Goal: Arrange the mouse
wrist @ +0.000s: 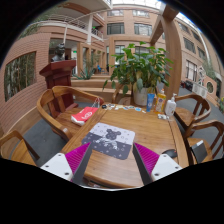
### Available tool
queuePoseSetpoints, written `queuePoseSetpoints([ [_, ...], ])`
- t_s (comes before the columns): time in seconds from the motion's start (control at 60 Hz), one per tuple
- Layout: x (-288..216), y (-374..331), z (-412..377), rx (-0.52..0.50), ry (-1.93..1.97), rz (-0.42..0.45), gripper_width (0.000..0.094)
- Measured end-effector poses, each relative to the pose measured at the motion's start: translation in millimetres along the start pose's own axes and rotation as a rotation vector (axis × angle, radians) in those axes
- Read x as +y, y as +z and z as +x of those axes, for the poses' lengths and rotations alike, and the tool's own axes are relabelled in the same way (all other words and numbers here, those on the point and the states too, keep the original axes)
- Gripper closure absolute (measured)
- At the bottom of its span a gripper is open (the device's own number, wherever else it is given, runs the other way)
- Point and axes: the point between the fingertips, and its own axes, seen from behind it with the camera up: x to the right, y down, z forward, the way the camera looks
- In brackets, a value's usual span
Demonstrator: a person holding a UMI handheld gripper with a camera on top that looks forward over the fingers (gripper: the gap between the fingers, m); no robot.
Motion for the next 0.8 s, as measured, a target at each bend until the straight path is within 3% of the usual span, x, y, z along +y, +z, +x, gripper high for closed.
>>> queuePoseSetpoints([
  [0.2, 58.9, 17.8, 34.7, 0.039, 0.023, -0.086, 0.0094],
  [0.4, 125.2, 37.8, 112.0, 0.145, 0.091, -0.187, 0.0092],
  [0.65, 151.6, 73.5, 229.5, 0.312, 0.213, -0.185, 0.0092],
  [0.8, 152.0, 106.7, 259.5, 0.308, 0.301, -0.176, 0.0093],
])
